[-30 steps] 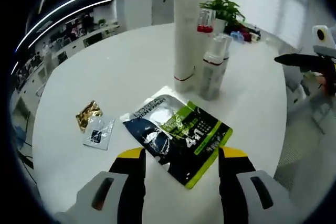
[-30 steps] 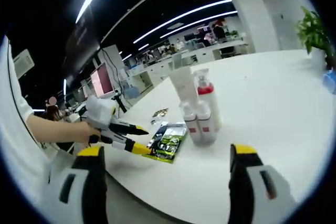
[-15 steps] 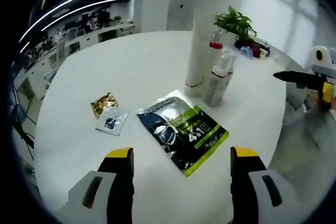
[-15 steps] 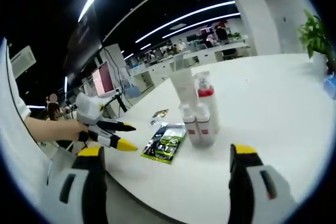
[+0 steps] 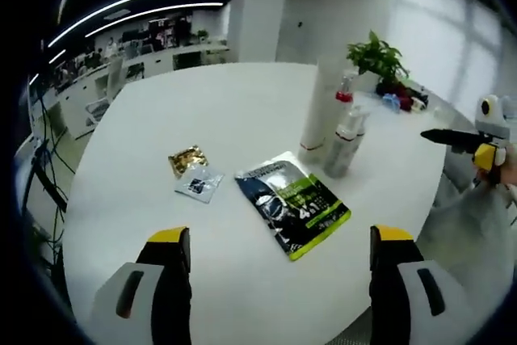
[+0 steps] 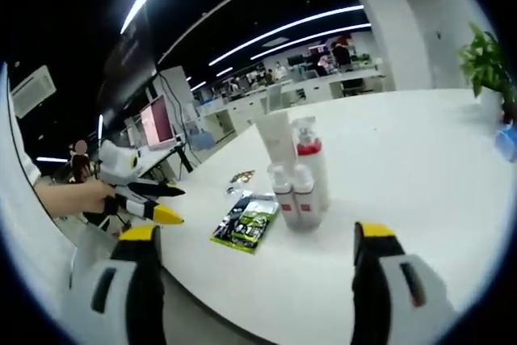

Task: Arrange the skincare products in the storage area until every visible bottle or jar stands upright without overlapping.

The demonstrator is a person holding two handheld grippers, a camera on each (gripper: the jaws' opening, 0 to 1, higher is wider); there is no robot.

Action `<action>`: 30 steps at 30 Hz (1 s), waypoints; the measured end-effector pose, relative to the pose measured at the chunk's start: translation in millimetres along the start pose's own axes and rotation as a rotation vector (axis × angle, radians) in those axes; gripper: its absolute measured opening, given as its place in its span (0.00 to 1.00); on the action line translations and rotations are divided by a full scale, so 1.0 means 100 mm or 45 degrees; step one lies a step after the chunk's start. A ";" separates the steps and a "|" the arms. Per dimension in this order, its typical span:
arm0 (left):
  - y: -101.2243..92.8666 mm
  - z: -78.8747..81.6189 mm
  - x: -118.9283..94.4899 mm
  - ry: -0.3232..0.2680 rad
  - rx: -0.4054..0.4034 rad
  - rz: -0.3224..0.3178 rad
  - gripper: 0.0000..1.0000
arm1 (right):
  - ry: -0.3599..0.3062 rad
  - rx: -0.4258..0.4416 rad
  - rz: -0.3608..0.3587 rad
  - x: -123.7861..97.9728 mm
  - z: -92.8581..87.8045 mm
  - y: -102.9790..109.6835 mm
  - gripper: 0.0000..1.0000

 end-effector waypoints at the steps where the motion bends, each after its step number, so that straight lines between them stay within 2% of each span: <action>1: 0.00 -0.01 -0.03 -0.005 -0.010 0.006 0.92 | 0.003 -0.003 -0.001 0.00 0.00 0.00 0.99; 14: 0.06 -0.22 -0.28 0.006 -0.080 0.059 0.97 | 0.009 -0.012 -0.011 -0.06 -0.02 -0.01 0.99; 21: 0.10 -0.21 -0.35 -0.001 -0.065 0.086 0.97 | 0.001 -0.017 -0.018 -0.07 -0.01 -0.01 0.99; 30: 0.13 -0.20 -0.33 0.011 -0.041 0.091 0.97 | 0.005 -0.026 -0.032 -0.08 -0.03 -0.04 0.99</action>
Point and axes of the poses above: the point that each gripper's makers call its tool centre point, and the gripper's own axes: x roughly forward along the fingers, y roughly to its left, z roughly out of its top, the point moved 4 cm from there along -x, roughly backward along the fingers, and after that the axes turned 2 degrees about -y, right-handed, at the moved point
